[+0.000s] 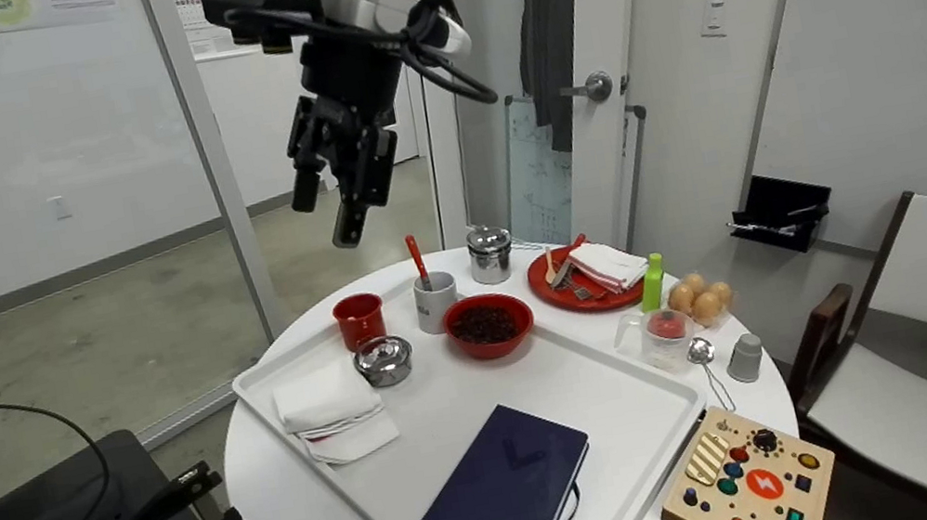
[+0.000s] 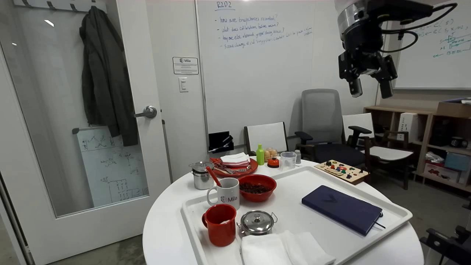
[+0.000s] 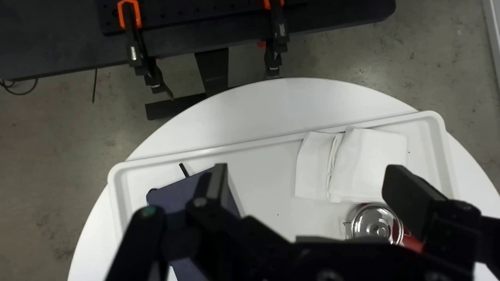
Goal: Open the notebook on the tray
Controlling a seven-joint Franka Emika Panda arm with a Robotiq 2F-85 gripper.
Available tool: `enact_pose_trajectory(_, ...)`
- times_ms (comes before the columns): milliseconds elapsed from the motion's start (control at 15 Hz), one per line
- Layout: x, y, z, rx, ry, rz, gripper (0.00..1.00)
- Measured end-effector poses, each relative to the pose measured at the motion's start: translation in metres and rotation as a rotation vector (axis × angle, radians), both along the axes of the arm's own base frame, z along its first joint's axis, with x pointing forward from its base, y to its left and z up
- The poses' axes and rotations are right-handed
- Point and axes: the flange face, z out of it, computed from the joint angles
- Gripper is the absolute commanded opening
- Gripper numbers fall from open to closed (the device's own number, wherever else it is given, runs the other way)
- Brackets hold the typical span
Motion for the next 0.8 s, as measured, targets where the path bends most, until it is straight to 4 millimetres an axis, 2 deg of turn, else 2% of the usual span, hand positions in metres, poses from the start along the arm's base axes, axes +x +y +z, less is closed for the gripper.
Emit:
enact_pose_trajectory(133,0.007,-0.003,-0.009,0.001,-0.040,0.010,1.00)
enact_pose_trajectory(267,0.015,-0.014,-0.029,0.011,-0.070,0.020,1.00)
enact_pose_trajectory(467,0.023,-0.043,-0.077,0.079,-0.062,0.029,0.97)
enact_pose_trajectory(600,0.026,-0.061,-0.108,0.156,-0.045,0.051,0.99)
enact_pose_trajectory(800,0.033,-0.082,-0.137,0.265,-0.036,0.109,1.00)
